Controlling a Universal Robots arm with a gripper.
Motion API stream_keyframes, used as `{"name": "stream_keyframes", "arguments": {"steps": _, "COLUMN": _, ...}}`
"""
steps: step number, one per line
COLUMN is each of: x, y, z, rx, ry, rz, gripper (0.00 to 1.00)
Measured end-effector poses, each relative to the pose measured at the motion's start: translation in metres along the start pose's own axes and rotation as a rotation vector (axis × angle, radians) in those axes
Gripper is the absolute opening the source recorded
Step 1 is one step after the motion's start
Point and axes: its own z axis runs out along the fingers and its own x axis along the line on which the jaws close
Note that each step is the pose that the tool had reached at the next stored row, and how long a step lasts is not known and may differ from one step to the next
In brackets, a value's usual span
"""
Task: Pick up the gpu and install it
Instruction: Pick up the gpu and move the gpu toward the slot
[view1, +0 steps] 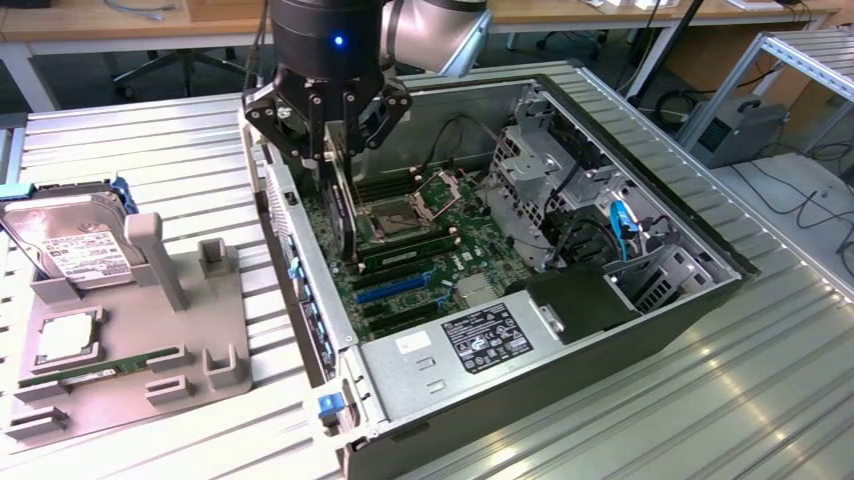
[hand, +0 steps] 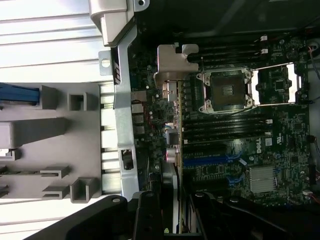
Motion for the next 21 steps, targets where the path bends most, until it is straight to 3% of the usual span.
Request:
{"name": "stream_keyframes", "arguments": {"steps": 7, "x": -0.003, "y": 0.0002, "z": 0.0061, "rx": 0.0001, "ry": 0.0000, "rz": 0.000, "gripper": 0.27}}
{"name": "stream_keyframes", "arguments": {"steps": 21, "x": -0.024, "y": 0.0021, "z": 0.0180, "rx": 0.0000, "ry": 0.0000, "rz": 0.000, "gripper": 0.27}}
